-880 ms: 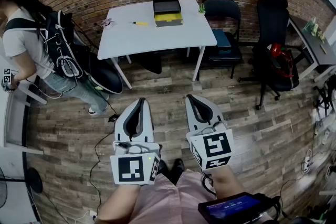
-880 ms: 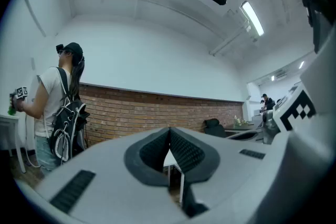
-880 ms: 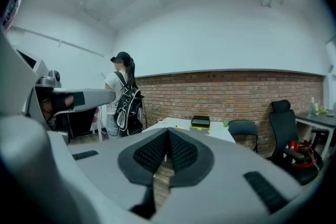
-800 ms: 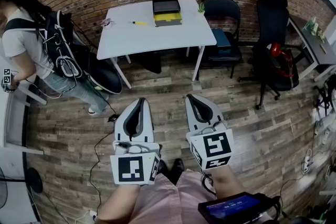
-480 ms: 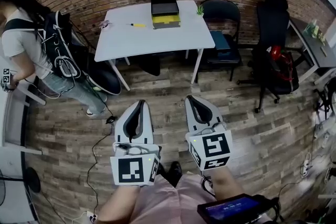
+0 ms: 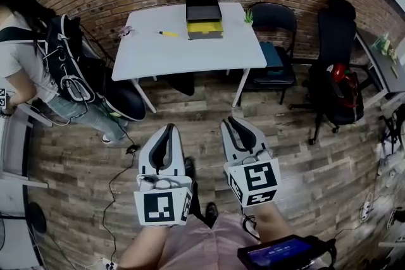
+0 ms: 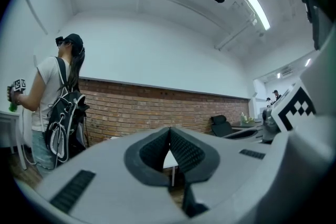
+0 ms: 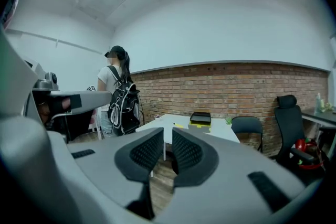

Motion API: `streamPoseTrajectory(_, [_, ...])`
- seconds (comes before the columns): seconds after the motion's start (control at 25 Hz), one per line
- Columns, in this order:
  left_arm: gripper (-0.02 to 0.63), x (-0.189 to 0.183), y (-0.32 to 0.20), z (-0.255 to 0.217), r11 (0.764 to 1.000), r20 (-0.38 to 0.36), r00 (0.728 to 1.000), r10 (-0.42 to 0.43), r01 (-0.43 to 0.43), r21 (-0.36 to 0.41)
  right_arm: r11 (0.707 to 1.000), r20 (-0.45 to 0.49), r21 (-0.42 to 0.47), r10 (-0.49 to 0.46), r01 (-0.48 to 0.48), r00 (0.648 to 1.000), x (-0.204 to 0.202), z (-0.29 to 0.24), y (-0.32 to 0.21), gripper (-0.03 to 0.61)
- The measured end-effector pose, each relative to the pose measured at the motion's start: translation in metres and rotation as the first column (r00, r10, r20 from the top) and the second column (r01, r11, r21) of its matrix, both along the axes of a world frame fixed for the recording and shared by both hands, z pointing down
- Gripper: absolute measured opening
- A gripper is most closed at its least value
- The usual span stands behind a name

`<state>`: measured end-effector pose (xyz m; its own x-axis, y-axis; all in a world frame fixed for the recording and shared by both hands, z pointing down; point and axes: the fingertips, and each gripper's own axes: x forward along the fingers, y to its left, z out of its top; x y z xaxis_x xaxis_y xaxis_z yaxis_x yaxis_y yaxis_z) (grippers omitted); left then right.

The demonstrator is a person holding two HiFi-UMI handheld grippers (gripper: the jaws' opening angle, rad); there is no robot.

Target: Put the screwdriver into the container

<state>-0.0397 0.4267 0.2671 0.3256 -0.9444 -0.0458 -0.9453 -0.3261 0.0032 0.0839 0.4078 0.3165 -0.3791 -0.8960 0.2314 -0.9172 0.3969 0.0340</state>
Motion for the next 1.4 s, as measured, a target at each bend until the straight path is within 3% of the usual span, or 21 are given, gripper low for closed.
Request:
streamPoseTrajectory(0.64, [0.012, -0.06, -0.222, 0.016, 0.999, -0.004, 1.0, 0.025, -0.025, -0.036, 1.0, 0.0, -0.029, 0.003, -0.003, 1.0, -0.067, 0.01, -0.217, 0.052])
streamPoseTrajectory(0.96, [0.011, -0.075, -0.283, 0.011, 0.999, 0.009, 0.999, 0.045, -0.044, -0.029, 0.999, 0.003, 0.002, 0.034, -0.034, 0.999, -0.077, -0.006, -0.279, 0.051])
streamPoseTrajectory(1.4, [0.011, -0.061, -0.351, 0.03, 0.995, 0.017, 0.997, 0.076, -0.075, -0.07, 0.998, 0.009, -0.004, 0.07, -0.07, 0.998, -0.059, 0.001, -0.347, 0.051])
